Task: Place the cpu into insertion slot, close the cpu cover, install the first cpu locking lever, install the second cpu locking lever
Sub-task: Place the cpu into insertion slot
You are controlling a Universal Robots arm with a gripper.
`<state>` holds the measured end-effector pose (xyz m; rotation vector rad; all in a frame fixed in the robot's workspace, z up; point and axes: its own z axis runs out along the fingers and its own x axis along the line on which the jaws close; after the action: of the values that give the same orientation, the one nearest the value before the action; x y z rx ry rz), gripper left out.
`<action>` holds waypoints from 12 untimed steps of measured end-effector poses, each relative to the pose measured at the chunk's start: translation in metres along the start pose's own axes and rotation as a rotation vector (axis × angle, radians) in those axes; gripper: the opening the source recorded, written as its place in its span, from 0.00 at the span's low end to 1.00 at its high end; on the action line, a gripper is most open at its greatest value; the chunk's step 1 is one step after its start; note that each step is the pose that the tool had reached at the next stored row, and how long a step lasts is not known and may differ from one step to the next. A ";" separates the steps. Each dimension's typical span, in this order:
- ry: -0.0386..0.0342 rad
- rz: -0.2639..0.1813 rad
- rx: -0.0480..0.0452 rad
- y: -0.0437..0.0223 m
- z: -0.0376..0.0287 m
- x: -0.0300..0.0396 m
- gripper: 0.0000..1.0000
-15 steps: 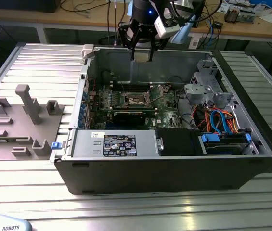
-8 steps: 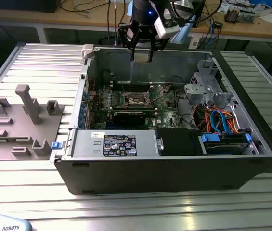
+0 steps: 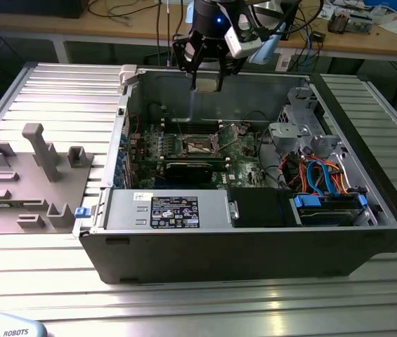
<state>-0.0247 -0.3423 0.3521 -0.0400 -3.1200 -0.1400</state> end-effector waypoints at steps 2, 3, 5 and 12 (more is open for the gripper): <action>0.0000 0.000 0.0000 0.0000 0.0004 0.0000 0.54; 0.0000 0.000 0.0000 -0.0001 0.0006 0.0000 0.54; -0.0001 0.000 -0.0001 -0.0001 0.0012 0.0000 0.54; 0.0000 0.000 -0.0001 -0.0003 0.0033 -0.0001 0.54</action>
<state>-0.0247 -0.3423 0.3488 -0.0400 -3.1200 -0.1401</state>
